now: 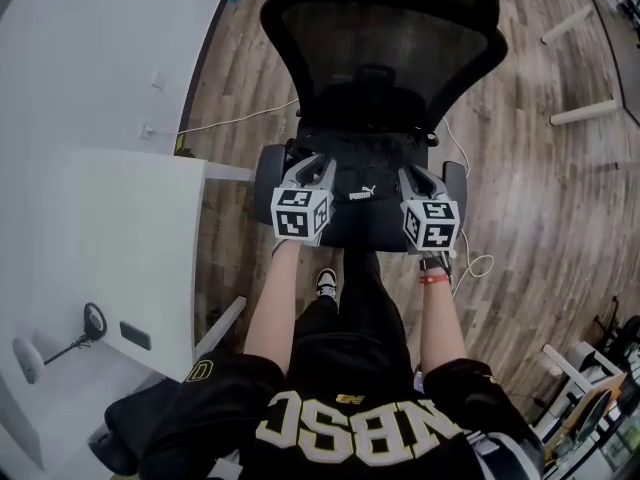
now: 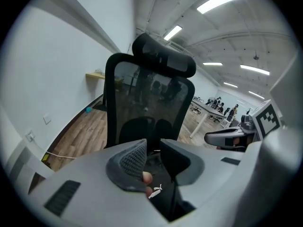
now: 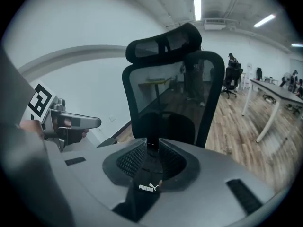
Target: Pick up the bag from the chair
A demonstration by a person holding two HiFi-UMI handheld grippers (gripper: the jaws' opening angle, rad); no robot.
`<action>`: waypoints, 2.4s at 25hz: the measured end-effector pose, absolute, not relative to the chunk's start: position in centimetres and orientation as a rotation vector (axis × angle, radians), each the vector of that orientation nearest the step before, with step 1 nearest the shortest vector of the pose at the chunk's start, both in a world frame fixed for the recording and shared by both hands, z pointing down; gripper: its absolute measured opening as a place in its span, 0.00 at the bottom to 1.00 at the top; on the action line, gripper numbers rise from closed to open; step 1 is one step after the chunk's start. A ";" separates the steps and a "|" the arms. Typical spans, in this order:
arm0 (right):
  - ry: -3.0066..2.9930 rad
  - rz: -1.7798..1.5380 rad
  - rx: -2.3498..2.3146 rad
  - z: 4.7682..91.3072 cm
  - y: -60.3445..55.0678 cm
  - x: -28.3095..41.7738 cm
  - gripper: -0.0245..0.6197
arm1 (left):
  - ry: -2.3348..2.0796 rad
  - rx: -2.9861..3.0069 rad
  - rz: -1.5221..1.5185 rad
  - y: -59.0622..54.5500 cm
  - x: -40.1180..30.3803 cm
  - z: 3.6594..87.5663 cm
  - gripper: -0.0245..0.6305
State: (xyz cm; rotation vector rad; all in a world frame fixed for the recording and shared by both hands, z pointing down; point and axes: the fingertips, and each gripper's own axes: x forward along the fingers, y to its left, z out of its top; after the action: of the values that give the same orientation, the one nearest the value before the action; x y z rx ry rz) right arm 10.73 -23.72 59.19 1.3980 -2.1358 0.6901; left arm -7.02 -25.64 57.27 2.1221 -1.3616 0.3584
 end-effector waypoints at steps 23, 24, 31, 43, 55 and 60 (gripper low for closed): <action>-1.872 0.948 1.181 87.2 -31.0 17.8 0.48 | -1.329 1.619 0.513 -29.9 -11.2 83.9 0.61; -1.872 0.943 1.173 87.9 -31.2 17.8 0.50 | -1.331 1.603 0.530 -30.0 -11.3 84.9 0.63; -1.826 1.001 1.142 93.0 -32.3 18.0 0.55 | -1.328 1.527 0.593 -30.3 -11.7 91.0 0.67; -1.761 0.965 1.144 94.7 -32.3 17.0 0.34 | -1.349 1.453 0.684 -30.7 -12.6 92.7 0.34; -1.758 0.934 1.234 89.9 -31.2 16.6 0.17 | -1.384 1.504 0.602 -29.6 -10.9 88.1 0.15; -1.778 0.957 1.284 86.6 -30.4 16.6 0.15 | -1.411 1.553 0.575 -29.3 -10.5 84.6 0.15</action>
State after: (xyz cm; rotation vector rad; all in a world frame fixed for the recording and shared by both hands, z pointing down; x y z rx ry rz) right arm 16.64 -30.38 86.61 1.2843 -1.7783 0.9570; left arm -10.50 -29.25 84.63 1.5534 -1.4106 0.5755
